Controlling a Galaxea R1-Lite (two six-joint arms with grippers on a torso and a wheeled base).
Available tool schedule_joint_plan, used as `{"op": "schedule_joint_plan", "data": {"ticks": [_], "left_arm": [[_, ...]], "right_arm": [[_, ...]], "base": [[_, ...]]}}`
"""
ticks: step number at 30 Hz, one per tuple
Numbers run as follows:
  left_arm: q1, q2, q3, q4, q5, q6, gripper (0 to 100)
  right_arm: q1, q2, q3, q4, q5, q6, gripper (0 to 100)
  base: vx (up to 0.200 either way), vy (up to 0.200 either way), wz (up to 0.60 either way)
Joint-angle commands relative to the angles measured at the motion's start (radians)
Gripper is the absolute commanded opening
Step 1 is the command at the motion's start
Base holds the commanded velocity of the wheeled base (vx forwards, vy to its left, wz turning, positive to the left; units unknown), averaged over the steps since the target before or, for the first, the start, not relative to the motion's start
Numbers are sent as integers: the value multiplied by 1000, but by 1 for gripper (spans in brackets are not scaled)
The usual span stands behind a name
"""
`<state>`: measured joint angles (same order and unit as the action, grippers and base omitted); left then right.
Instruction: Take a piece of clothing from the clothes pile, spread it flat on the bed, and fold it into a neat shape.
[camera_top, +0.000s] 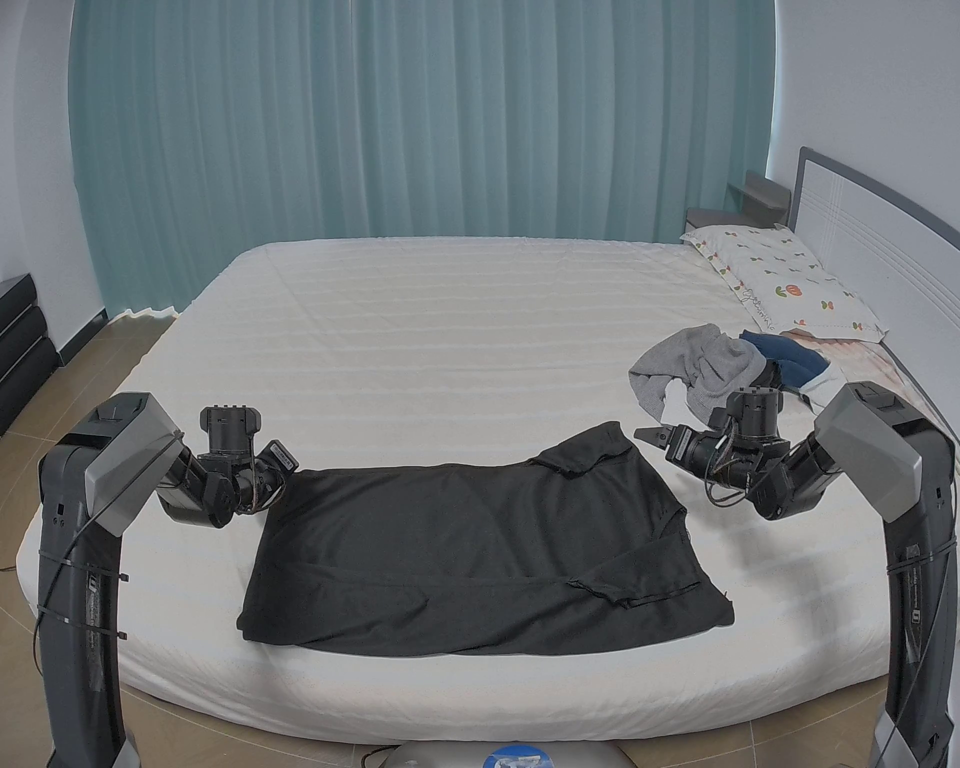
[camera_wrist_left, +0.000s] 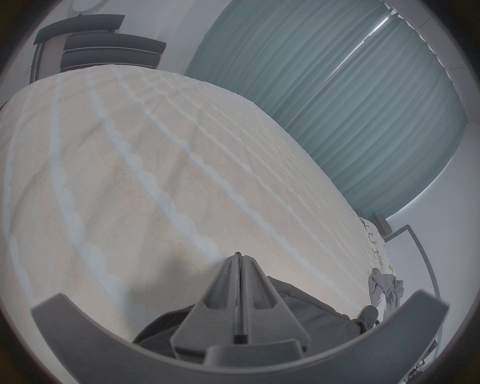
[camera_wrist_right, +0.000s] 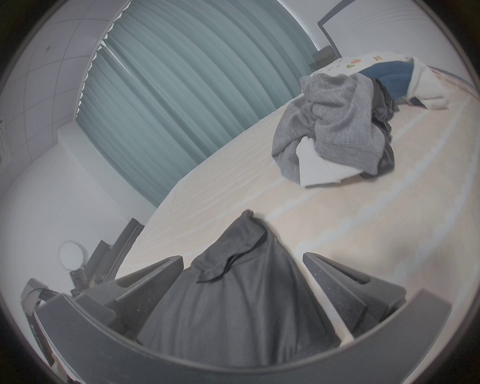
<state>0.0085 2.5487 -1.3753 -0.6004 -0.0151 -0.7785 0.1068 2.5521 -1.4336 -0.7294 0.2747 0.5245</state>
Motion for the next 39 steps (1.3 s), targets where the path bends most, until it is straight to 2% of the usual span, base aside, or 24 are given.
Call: {"op": "schedule_joint_plan", "data": {"ticks": [1,9,14,17,18,30,39], "left_arm": [[-1,-33,38,-1,-8,-22,0],[-1,-36,44,-2,-8,-24,0],[-1,-36,44,-2,-9,-24,0],[-1,-36,44,-2,-9,-24,0],[-1,-35,44,-2,-9,-24,0],[-1,-35,41,-1,-9,-24,0],[5,-59,36,-1,-8,-24,0]], "right_arm": [[1,177,-241,131,-37,-17,100],[2,257,-340,136,-65,-6,100],[4,266,-381,136,-65,58,100],[5,264,-384,136,-65,65,100],[5,263,-383,136,-65,65,0],[17,235,-344,123,-65,65,0],[-12,152,-281,67,-65,78,0]], "base": [[0,0,0],[0,0,0],[0,0,0],[0,0,0],[0,0,0],[0,0,0],[0,0,0]]}}
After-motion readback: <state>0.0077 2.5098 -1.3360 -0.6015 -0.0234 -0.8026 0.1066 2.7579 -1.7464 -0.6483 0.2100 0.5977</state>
